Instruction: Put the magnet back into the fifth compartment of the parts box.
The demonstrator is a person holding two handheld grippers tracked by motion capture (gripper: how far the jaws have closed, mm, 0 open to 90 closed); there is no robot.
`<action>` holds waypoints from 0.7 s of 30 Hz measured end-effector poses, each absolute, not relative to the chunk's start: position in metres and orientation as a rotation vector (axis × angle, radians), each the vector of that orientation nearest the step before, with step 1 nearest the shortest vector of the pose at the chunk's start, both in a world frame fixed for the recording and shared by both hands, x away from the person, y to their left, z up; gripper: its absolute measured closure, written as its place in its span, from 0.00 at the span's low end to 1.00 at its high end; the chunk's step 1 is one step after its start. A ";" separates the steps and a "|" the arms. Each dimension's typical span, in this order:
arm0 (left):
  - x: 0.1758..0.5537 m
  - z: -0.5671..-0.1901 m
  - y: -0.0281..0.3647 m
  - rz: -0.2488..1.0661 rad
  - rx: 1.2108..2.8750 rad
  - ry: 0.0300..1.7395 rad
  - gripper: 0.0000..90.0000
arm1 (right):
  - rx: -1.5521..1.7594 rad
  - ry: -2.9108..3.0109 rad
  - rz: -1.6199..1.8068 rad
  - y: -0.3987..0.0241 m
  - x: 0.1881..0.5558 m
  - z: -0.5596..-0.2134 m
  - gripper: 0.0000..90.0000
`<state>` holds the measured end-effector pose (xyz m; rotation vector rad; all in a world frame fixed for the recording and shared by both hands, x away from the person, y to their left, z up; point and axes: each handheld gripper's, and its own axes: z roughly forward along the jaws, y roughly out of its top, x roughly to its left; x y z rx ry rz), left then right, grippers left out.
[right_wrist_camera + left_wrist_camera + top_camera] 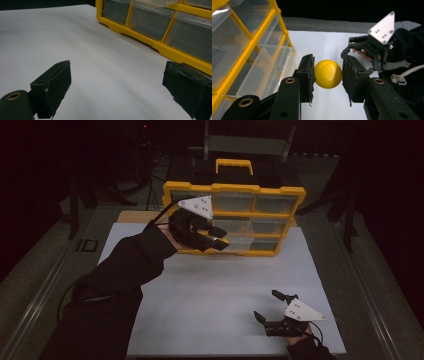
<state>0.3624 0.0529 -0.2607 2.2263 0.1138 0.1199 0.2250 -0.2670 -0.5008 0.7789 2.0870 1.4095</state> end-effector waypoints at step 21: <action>0.409 -0.261 0.032 0.171 2.140 0.283 0.70 | 0.783 2.084 1.404 -0.269 0.226 -0.501 0.09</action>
